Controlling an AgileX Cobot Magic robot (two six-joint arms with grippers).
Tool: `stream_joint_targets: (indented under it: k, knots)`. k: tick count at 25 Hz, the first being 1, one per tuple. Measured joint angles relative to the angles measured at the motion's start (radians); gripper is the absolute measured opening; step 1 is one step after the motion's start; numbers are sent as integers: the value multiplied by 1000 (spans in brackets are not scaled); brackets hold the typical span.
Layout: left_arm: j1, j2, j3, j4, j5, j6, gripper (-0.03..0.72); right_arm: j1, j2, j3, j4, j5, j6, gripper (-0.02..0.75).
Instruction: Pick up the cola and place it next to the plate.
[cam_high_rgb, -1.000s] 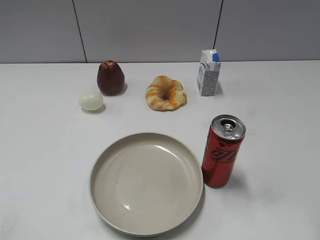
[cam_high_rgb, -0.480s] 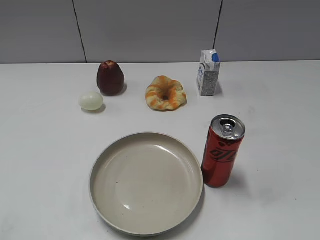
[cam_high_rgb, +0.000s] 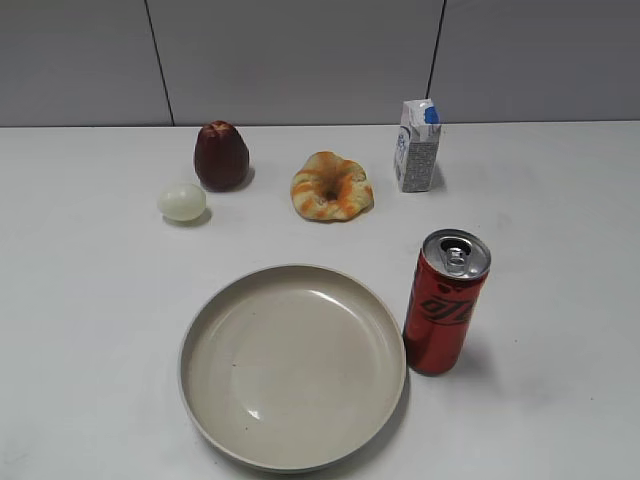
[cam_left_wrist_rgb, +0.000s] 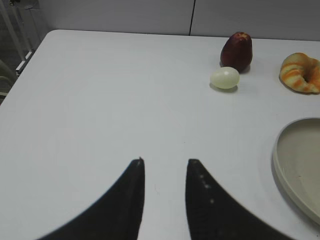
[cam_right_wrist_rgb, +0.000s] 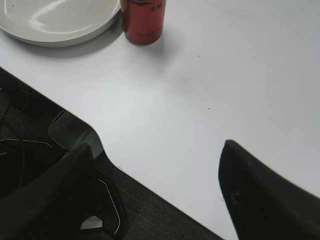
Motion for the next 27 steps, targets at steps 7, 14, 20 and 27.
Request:
stream_joint_targets:
  k: [7, 14, 20, 27]
  knots:
    - [0, 0, 0, 1, 0, 0, 230, -23, -45, 0, 4, -3, -1, 585]
    - [0, 0, 0, 1, 0, 0, 230, -273, -206, 0, 5, -4, -1, 585]
    - [0, 0, 0, 1, 0, 0, 230, -490, -322, 4, 5, -5, -1, 585]
    - [0, 0, 0, 0, 0, 0, 230, -563, -356, 4, 8, -5, -1, 585]
